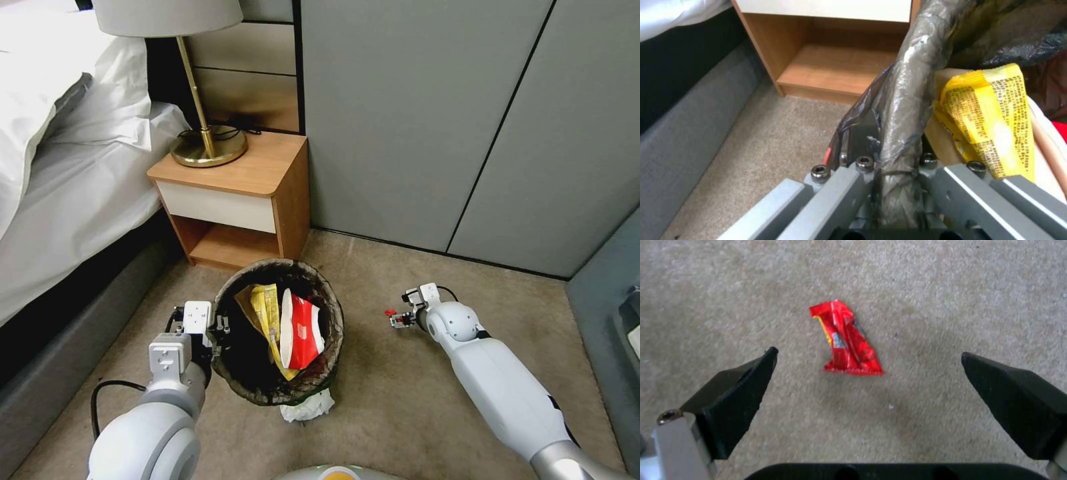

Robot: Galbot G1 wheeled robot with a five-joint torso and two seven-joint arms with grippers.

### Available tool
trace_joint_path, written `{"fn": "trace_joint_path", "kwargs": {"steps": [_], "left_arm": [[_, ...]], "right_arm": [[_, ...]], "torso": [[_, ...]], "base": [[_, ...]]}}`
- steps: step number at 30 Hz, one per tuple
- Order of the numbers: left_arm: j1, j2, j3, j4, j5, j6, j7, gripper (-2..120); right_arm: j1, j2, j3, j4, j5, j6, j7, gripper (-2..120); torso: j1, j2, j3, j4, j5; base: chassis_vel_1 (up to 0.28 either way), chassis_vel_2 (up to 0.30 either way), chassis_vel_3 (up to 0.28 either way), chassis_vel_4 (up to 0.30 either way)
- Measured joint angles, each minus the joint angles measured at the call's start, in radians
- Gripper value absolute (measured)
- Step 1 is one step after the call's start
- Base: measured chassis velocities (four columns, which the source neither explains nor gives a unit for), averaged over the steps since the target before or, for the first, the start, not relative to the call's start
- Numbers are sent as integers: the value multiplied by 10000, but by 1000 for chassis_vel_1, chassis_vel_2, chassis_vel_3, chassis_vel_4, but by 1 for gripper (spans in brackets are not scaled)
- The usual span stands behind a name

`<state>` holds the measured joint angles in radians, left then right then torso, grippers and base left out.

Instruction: Pick up the trash bin, then pick up the garbage from the floor and place it into the trash bin.

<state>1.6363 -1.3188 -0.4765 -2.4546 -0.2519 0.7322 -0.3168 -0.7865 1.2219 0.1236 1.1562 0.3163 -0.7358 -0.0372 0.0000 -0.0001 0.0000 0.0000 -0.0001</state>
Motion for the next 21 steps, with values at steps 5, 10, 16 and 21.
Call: {"fn": "trace_joint_path", "kwargs": {"steps": [5, 10, 16, 21], "left_arm": [[2, 13, -4, 18, 6, -11, 14, 0], [10, 20, -5, 32, 9, -19, 26, 0], [-12, 12, 5, 64, 13, -26, 30, 0], [-34, 20, 6, 97, 14, -32, 42, 0]], "right_arm": [[436, 271, 6, -702, -38, 2, -59, 100], [767, 422, -75, -1132, -146, 16, -141, 100], [1169, 620, -156, -1681, -282, 86, -211, 100], [1480, 840, -164, -2356, -618, 263, -349, 100]], "torso": [[0, 0, 0, 1, 0], [0, 0, 0, 0, 0], [0, 0, 0, 1, 0], [0, 0, 0, 1, 0]], "base": [[0, 0, 0, 0], [0, 0, 0, 0], [0, 0, 0, 0], [0, 0, 0, 0]]}}
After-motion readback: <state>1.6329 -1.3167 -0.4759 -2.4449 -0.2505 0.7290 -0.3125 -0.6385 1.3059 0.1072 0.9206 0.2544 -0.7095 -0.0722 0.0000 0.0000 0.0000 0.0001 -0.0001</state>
